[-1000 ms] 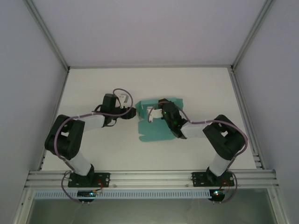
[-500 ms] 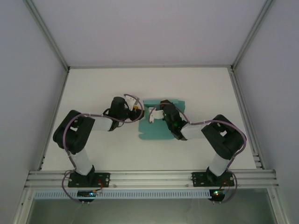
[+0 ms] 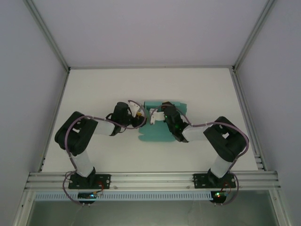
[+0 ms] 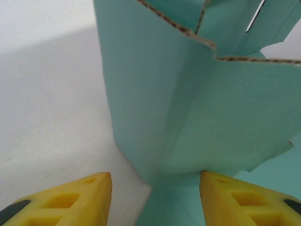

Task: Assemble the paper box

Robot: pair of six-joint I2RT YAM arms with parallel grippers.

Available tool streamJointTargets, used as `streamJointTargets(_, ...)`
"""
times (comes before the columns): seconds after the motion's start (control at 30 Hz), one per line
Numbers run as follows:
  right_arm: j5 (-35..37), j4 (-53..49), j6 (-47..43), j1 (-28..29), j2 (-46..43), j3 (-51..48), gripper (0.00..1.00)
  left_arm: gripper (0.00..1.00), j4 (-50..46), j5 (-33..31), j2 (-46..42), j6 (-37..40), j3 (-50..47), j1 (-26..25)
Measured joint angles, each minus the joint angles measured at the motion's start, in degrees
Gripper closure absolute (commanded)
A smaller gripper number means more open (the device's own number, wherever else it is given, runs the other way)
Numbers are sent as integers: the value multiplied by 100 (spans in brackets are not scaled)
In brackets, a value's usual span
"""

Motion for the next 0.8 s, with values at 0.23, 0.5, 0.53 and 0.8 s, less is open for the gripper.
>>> streamJointTargets(0.23, 2, -35, 46, 48, -4, 0, 100, 57, -125, -101, -33, 0, 81, -11)
streamJointTargets(0.5, 155, -42, 166, 120, -22, 0, 100, 70, -367, -437, 0, -15, 575, -131)
streamJointTargets(0.53, 168, -46, 195, 120, -31, -2, 100, 74, -367, -570, 28, -28, 599, -153)
streamJointTargets(0.8, 439, -232, 527, 125, -66, -22, 100, 82, -372, -1770, 341, -203, 957, -511)
